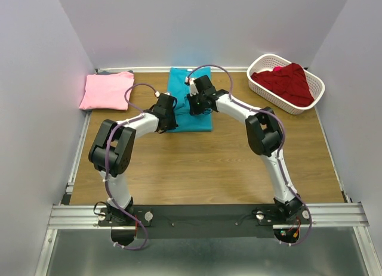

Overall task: Fold and stack the t-shirts
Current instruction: Fold the tshirt

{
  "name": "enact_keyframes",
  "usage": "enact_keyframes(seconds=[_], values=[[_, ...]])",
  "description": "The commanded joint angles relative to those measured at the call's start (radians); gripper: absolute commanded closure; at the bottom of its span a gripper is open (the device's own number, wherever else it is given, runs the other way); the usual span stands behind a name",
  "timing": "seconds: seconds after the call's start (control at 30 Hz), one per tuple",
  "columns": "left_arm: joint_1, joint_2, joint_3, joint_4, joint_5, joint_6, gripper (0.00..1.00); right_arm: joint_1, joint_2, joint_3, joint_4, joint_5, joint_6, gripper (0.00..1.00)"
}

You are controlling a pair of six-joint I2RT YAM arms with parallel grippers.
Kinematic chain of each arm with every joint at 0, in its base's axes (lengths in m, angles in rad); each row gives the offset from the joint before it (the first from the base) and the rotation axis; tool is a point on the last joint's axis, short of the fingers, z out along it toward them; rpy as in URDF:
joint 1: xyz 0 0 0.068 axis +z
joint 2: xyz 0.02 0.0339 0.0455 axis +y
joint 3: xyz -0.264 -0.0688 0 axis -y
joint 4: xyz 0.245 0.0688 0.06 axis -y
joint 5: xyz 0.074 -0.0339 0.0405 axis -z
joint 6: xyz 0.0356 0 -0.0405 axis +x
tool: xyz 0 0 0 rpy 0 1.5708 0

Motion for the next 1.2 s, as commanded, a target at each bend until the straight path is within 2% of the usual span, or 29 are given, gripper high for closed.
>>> enact_keyframes(seconds=[0.0, 0.17, 0.3, 0.37, 0.43, 0.5, 0.53, 0.57, 0.6, 0.73, 0.77, 0.9, 1.17], values=[[-0.007, 0.024, -0.043, -0.046, 0.031, -0.008, 0.98, -0.041, 0.095, 0.123, 0.030, 0.172, -0.015, 0.91], [-0.021, 0.008, -0.063, -0.052, 0.083, -0.010, 0.99, -0.095, 0.191, 0.332, 0.032, 0.317, 0.022, 0.89], [-0.044, -0.013, -0.071, -0.061, 0.120, -0.016, 0.99, -0.099, 0.104, 0.287, 0.035, 0.263, 0.040, 0.78], [-0.067, -0.024, -0.086, -0.061, 0.144, -0.020, 0.99, -0.099, 0.002, 0.218, 0.036, 0.187, 0.054, 0.76], [-0.084, -0.041, -0.109, -0.067, 0.175, -0.033, 0.99, -0.099, -0.067, 0.083, 0.041, 0.115, 0.089, 0.76], [-0.120, -0.073, -0.160, -0.069, 0.207, -0.053, 0.99, -0.098, -0.218, -0.078, 0.050, -0.009, 0.141, 0.76], [-0.120, -0.091, -0.181, -0.069, 0.213, -0.059, 0.99, -0.098, -0.219, -0.133, 0.059, -0.010, 0.157, 0.76], [-0.136, -0.132, -0.204, -0.067, 0.215, -0.068, 0.99, -0.098, -0.290, -0.189, 0.082, -0.071, 0.190, 0.76], [-0.142, -0.157, -0.229, -0.067, 0.223, -0.077, 0.99, -0.098, -0.329, -0.312, 0.096, -0.088, 0.212, 0.76], [-0.148, -0.304, -0.304, -0.070, 0.209, -0.126, 0.94, -0.098, -0.459, -0.549, 0.158, -0.180, 0.270, 0.76], [-0.148, -0.332, -0.303, -0.073, 0.203, -0.137, 0.90, -0.098, -0.480, -0.586, 0.170, -0.209, 0.278, 0.76], [-0.148, -0.412, -0.277, -0.061, 0.175, -0.151, 0.85, -0.099, -0.526, -0.726, 0.199, -0.211, 0.286, 0.76], [-0.148, -0.252, -0.189, -0.044, 0.163, -0.123, 0.89, -0.107, -0.552, -0.855, 0.253, -0.216, 0.313, 0.77]])
